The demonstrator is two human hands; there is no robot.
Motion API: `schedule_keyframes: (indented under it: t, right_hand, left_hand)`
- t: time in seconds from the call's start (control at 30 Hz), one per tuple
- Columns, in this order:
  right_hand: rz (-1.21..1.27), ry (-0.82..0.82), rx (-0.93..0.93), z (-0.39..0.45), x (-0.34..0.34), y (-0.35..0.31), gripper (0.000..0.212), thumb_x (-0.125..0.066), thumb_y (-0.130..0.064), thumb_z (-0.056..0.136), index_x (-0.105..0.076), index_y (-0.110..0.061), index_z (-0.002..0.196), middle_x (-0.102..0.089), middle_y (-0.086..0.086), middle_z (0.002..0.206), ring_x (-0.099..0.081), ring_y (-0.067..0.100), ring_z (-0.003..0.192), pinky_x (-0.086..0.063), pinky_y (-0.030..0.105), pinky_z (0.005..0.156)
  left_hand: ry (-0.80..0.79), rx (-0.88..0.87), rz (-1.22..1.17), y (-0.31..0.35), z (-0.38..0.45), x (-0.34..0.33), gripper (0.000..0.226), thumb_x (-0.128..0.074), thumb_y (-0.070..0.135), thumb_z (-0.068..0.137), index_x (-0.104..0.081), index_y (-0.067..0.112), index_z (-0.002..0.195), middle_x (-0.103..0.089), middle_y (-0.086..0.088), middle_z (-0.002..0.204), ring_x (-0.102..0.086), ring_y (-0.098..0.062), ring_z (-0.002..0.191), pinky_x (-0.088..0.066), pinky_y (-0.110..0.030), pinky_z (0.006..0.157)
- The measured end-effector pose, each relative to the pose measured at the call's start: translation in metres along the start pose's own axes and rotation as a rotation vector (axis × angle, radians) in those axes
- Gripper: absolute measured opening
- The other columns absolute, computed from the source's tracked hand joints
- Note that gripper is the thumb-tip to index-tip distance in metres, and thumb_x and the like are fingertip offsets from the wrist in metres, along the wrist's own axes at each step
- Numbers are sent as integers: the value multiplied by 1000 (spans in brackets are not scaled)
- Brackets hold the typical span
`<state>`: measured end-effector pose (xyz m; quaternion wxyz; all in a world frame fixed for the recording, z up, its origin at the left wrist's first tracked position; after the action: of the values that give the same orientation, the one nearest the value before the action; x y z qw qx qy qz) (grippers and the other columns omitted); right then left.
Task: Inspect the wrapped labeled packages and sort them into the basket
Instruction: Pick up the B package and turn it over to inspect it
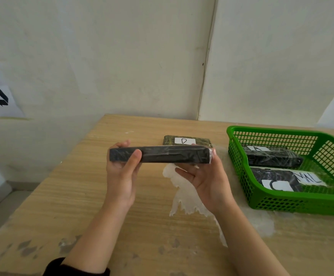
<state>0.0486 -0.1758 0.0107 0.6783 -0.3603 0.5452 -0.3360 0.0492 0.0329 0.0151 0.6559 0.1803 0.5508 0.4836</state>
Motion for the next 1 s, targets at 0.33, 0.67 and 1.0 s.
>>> schedule_keyframes:
  t: [0.33,0.67,1.0]
  right_hand:
    - [153,15,56,-1,-2,3,67,-81,-53,60,-66,-14,111,-69,17,113,-65,33,108,-57,32,83]
    - [-7,-141,117,-9,-17,4,55,-87,-32,62,-56,-10,103,-61,6,130,-59,31,118,-55,42,88]
    - [76,-129,10,-8,-19,7,62,-74,-42,75,-48,-8,120,-59,12,130,-59,32,114,-57,38,82]
  left_hand:
    - [150,-322,675,8,-35,-17,67,-55,51,88,-33,18,142,-12,3,155,-16,-9,146,-25,-43,117]
    - [-197,-463,603,4,-57,-54,55,-55,55,88,-45,17,127,-41,-11,142,-21,-34,145,-30,-62,109]
    - [-277,-467,550,16,-53,-57,35,-53,45,92,-59,15,108,-53,-6,129,-32,-31,141,-33,-30,112]
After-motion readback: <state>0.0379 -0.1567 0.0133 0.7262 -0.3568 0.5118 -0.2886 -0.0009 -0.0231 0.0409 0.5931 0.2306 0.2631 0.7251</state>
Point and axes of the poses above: each hand's wrist, its own z-axis towards the middle knuckle, its own x-axis out of the back of the hand, y = z × x, the point moved 8 cm from there along z, towards the middle knuckle
